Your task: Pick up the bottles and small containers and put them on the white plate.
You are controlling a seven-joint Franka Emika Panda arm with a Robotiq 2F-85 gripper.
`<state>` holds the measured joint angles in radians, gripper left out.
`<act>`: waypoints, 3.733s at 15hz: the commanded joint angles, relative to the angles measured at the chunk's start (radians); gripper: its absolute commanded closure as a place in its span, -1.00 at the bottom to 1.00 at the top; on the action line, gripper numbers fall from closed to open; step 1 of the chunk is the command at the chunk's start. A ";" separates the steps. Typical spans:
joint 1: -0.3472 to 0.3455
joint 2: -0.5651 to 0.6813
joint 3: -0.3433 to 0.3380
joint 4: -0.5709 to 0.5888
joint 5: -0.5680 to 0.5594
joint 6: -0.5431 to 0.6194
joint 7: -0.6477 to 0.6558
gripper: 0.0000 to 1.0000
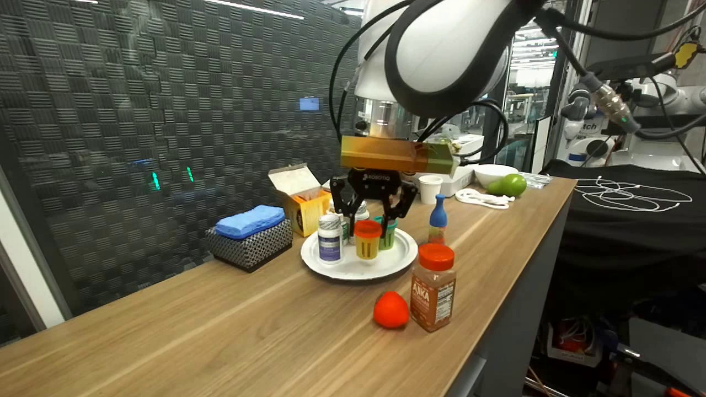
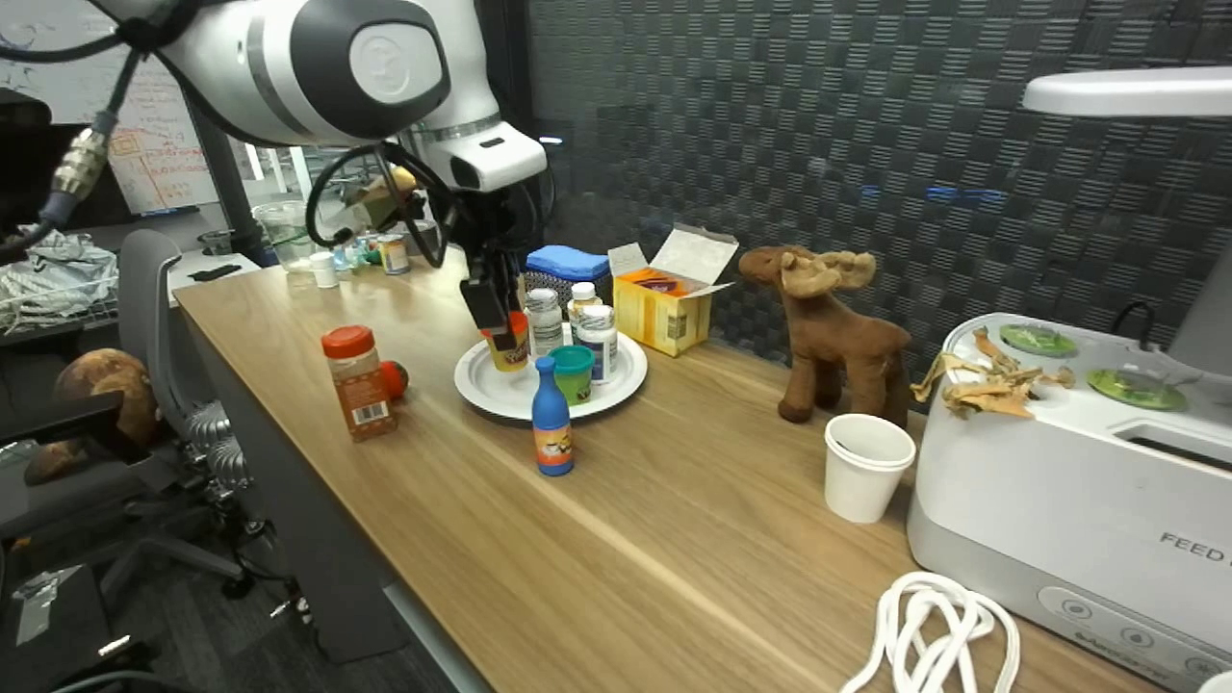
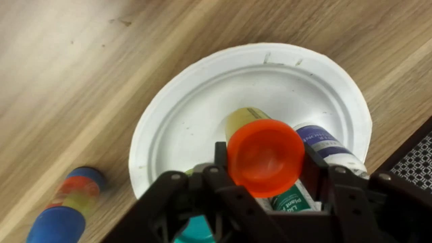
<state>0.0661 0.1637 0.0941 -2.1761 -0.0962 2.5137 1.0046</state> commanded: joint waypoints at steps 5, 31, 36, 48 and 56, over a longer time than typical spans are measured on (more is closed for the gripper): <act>0.051 0.103 -0.020 0.106 0.099 -0.003 -0.135 0.43; 0.181 -0.204 0.063 0.021 -0.171 -0.524 0.178 -1.00; 0.129 -0.239 0.032 -0.092 -0.061 -0.395 -0.071 -1.00; 0.022 -0.232 -0.015 -0.183 0.056 -0.202 -0.455 -1.00; 0.035 -0.227 0.010 -0.165 0.123 -0.190 -0.458 -1.00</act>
<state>0.0960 -0.0371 0.0939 -2.3398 -0.0223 2.3396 0.5726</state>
